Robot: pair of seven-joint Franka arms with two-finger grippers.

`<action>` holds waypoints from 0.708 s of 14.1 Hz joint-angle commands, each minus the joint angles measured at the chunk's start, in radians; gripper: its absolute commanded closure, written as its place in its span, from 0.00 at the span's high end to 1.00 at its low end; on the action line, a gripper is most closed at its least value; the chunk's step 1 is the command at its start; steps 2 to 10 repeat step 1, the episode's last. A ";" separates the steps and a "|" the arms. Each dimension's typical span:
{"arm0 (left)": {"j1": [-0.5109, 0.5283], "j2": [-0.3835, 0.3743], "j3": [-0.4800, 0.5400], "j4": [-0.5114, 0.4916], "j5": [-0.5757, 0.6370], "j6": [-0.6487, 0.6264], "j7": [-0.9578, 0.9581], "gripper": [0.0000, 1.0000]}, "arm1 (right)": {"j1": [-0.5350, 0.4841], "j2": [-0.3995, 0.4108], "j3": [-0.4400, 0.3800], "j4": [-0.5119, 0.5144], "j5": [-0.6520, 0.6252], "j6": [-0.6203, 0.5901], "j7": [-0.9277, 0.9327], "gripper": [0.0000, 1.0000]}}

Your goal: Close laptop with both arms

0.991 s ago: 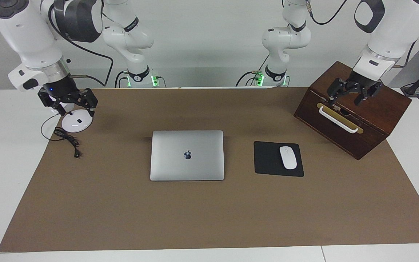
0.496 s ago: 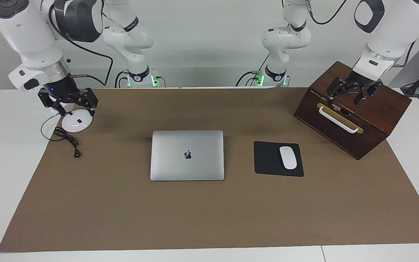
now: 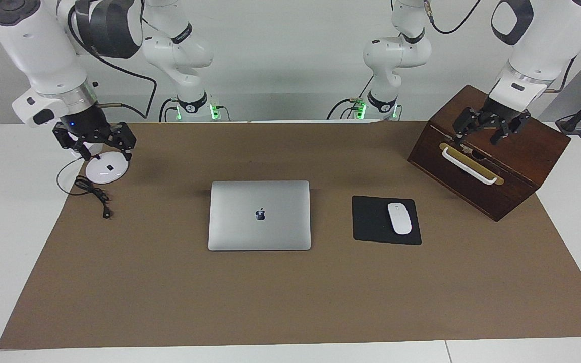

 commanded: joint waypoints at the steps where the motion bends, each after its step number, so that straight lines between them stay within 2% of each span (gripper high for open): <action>1: -0.005 -0.029 0.003 -0.031 0.001 -0.004 -0.021 1.00 | -0.019 -0.026 0.010 -0.035 0.021 0.027 -0.030 1.00; 10: -0.005 -0.029 0.003 -0.031 0.001 -0.004 -0.021 1.00 | -0.019 -0.026 0.010 -0.035 0.021 0.027 -0.030 1.00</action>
